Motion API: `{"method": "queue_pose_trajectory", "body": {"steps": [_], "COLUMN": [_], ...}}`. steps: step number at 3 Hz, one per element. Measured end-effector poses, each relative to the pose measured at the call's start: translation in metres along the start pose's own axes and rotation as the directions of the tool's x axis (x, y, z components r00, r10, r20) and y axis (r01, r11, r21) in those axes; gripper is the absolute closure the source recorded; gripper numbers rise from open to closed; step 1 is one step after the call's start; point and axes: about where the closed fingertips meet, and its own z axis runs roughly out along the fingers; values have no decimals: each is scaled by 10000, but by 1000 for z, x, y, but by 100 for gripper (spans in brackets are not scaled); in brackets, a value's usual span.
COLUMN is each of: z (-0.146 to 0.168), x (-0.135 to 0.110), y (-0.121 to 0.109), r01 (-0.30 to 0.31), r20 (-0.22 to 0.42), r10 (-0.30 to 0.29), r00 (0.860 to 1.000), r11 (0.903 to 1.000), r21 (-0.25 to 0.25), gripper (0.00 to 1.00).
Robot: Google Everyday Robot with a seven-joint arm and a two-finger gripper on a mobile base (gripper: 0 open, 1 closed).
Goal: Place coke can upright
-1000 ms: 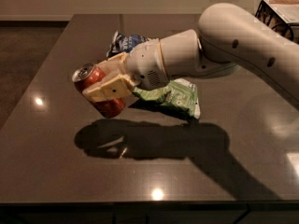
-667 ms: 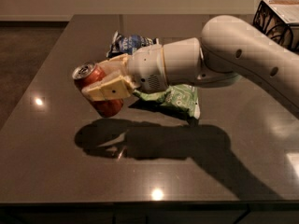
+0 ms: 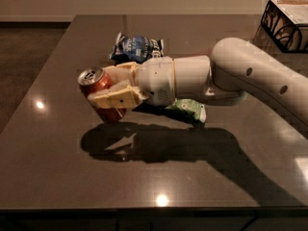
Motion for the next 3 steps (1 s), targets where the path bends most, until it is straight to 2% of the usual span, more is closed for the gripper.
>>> {"method": "queue_pose_trajectory", "body": {"steps": [2, 3], "z": [0, 0], "x": [17, 28], "y": [4, 6], "r01": [-361, -545], "r20": [170, 465], "r10": [367, 575], "r00": [9992, 9973], "r11": [9987, 9965], "r21": [-366, -631], "gripper": [100, 98]}}
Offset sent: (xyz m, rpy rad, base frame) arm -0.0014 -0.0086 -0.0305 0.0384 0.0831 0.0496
